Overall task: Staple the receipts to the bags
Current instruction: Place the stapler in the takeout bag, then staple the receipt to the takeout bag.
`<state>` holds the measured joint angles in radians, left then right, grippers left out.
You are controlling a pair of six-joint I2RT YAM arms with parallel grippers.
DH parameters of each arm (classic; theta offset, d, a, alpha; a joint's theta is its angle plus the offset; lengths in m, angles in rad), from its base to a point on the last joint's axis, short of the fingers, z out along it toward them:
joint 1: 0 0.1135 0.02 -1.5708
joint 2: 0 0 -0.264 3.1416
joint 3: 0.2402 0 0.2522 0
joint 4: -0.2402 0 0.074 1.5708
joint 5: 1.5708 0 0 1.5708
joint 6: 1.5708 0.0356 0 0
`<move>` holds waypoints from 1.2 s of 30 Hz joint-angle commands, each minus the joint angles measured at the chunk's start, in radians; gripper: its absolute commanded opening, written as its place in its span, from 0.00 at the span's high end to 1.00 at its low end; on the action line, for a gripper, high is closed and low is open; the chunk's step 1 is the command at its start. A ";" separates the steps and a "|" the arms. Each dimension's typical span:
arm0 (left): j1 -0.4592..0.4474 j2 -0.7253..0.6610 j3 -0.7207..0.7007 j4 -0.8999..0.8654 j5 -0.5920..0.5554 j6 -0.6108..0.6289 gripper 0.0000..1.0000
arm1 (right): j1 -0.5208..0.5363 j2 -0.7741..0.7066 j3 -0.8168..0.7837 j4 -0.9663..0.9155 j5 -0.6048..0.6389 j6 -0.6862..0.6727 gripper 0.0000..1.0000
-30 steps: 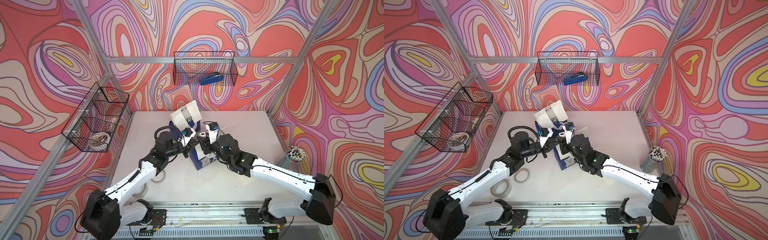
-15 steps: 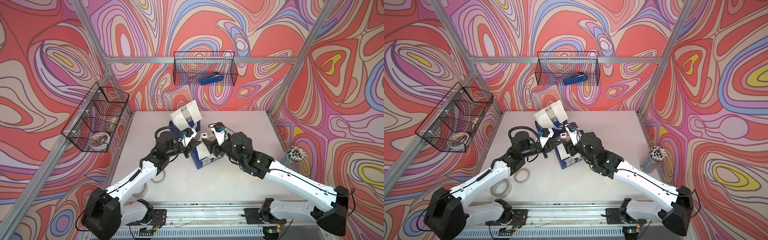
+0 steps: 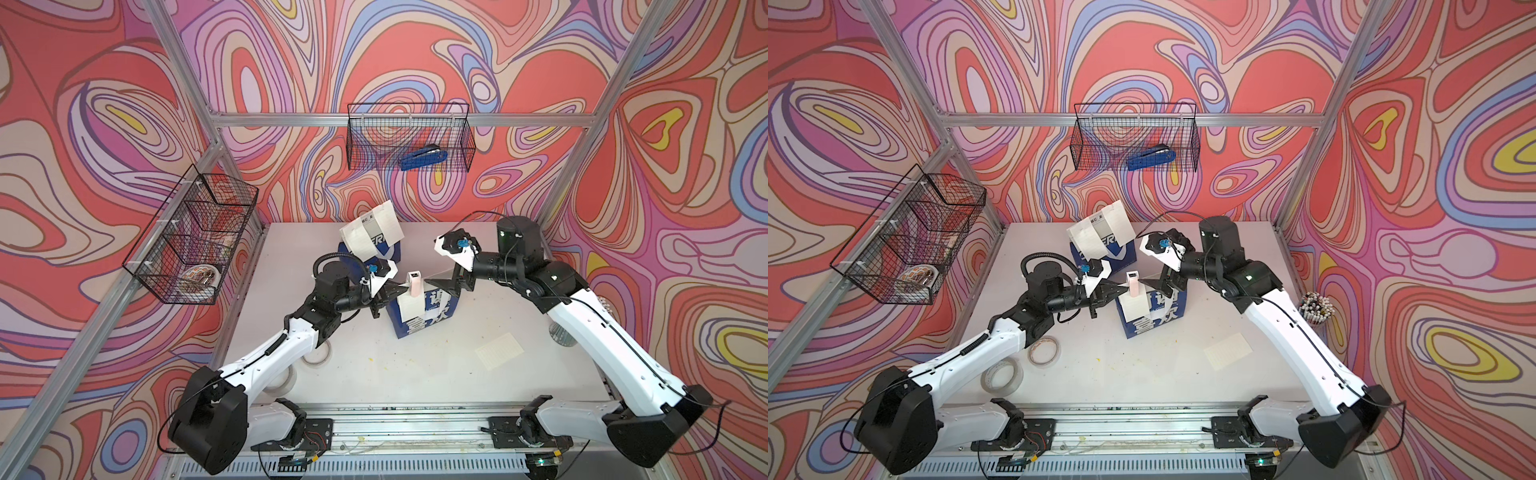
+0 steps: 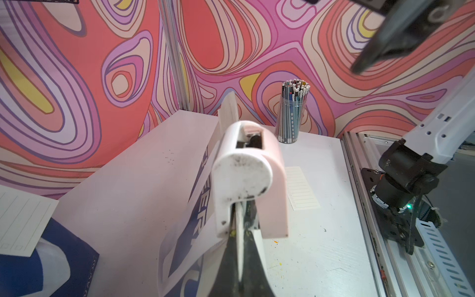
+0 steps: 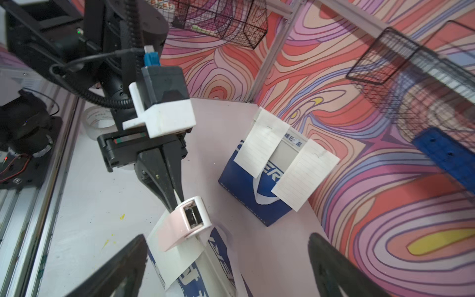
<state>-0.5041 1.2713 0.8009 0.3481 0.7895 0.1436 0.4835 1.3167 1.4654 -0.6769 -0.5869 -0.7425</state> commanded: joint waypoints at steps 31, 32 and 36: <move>-0.005 0.063 0.098 0.095 0.174 0.076 1.00 | 0.038 0.372 0.270 -0.512 -0.131 -0.124 0.31; -0.005 0.062 0.097 0.095 0.173 0.075 1.00 | 0.038 0.376 0.274 -0.519 -0.123 -0.124 0.33; -0.006 0.059 0.095 0.093 0.174 0.076 1.00 | 0.041 0.381 0.281 -0.524 -0.085 -0.117 0.41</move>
<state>-0.5045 1.3392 0.8539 0.3473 0.9348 0.2161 0.5186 1.6806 1.7233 -1.1824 -0.7078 -0.8715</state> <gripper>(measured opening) 0.060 0.601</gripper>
